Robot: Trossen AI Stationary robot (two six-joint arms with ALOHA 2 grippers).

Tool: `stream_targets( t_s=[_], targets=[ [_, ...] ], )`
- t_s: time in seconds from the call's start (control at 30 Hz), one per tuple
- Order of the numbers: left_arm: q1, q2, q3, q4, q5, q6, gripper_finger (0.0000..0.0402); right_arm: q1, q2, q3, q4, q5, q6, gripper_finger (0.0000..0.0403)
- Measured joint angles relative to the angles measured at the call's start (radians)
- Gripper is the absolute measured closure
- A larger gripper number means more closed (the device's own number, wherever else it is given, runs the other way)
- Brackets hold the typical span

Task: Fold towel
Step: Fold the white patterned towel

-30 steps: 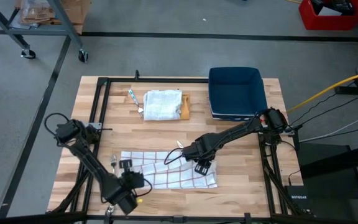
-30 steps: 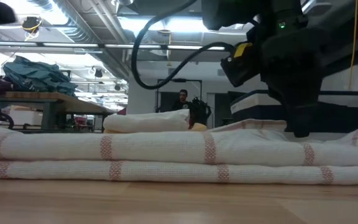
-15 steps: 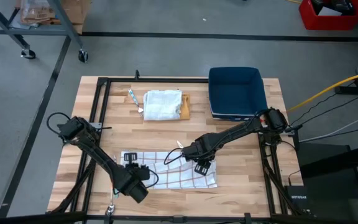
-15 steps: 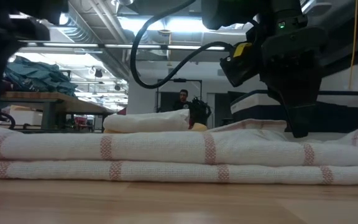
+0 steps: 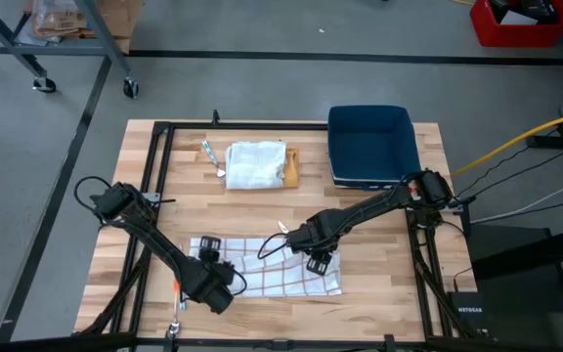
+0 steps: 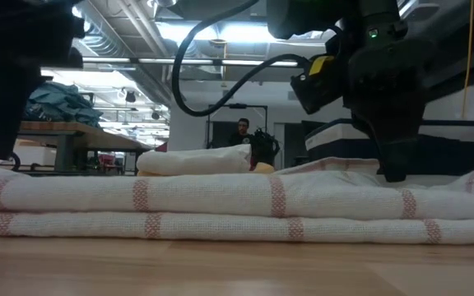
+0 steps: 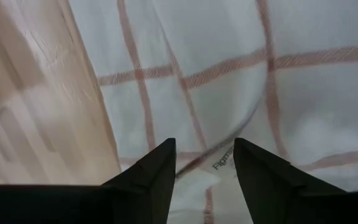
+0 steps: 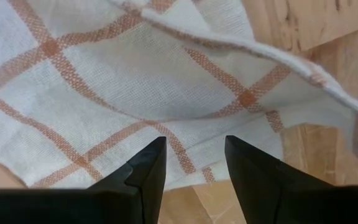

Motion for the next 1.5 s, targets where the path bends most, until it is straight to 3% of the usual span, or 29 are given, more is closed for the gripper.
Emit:
stream_targets(
  t_s=[0.3,0.47,0.57,0.63,0.93,1.2,1.5],
  targets=[
    [-0.002,0.0,-0.008,0.007,0.038,0.054,0.0276,0.0,0.0,0.0,0.004,0.015,-0.001,0.0236],
    [-0.002,0.0,-0.008,0.013,0.039,0.047,0.0333,0.0,0.0,0.0,0.004,0.015,-0.001,0.0236],
    [-0.002,0.0,-0.008,0.0,0.032,-0.007,0.0383,0.0,0.0,0.0,0.004,0.015,-0.001,0.0236],
    [-0.002,0.0,-0.008,-0.027,0.006,-0.06,0.0394,0.0,0.0,0.0,0.004,0.015,-0.001,0.0236],
    [0.012,0.0,-0.019,-0.162,-0.09,-0.285,0.0393,0.0,0.0,0.0,0.004,0.015,0.0,0.0236],
    [0.046,0.0,-0.148,-0.068,-0.092,-0.367,0.0391,0.0,0.0,0.0,0.004,0.015,0.001,0.0236],
    [0.094,0.0,-0.242,-0.068,-0.071,-0.551,0.0325,0.0,0.0,0.0,0.005,0.015,0.001,0.0236]
  ],
)
